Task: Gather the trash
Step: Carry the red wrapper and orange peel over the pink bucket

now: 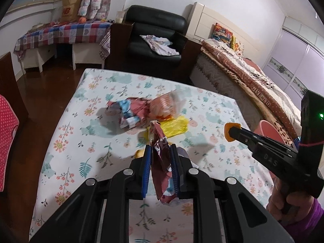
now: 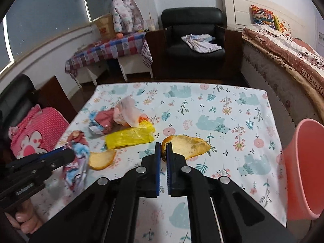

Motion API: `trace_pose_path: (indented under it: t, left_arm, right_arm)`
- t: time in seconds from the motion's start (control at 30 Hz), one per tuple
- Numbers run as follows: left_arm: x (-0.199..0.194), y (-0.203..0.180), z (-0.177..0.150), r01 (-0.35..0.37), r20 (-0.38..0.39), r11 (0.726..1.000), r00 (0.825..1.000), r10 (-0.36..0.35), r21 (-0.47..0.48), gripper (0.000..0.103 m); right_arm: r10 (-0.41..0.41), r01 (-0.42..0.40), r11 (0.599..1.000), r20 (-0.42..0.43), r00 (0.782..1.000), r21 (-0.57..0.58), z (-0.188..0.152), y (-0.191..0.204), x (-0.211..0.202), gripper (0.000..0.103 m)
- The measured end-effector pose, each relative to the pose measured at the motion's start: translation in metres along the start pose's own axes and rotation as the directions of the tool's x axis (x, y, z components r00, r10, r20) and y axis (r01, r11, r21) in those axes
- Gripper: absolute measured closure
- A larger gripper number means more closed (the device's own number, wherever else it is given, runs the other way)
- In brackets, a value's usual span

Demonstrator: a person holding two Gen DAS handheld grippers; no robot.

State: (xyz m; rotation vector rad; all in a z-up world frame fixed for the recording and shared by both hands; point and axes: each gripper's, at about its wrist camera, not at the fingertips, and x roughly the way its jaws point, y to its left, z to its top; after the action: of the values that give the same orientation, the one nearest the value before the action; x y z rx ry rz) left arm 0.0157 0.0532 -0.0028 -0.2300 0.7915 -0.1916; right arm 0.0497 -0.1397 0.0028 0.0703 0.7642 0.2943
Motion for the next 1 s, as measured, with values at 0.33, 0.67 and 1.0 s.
trace_pose_path:
  t: [0.33, 0.67, 1.0]
  left_arm:
    - [-0.003, -0.046, 0.018, 0.057, 0.038, 0.997, 0.998, -0.059, 0.057, 0.085]
    - [-0.001, -0.122, 0.037, 0.115, 0.079, 0.979, 0.988, -0.130, 0.171, 0.085]
    - [0.014, -0.224, 0.045, 0.224, 0.066, 0.924, 0.964, -0.256, 0.309, 0.085]
  right_arm:
    - [-0.023, 0.017, 0.997, 0.081, 0.996, 0.075, 0.000, -0.035, -0.048, 0.098]
    - [-0.119, 0.095, 0.979, 0.127, 0.985, 0.181, -0.008, -0.099, -0.080, 0.098]
    - [-0.228, 0.183, 0.942, 0.138, 0.964, 0.282, -0.027, -0.168, -0.115, 0.098]
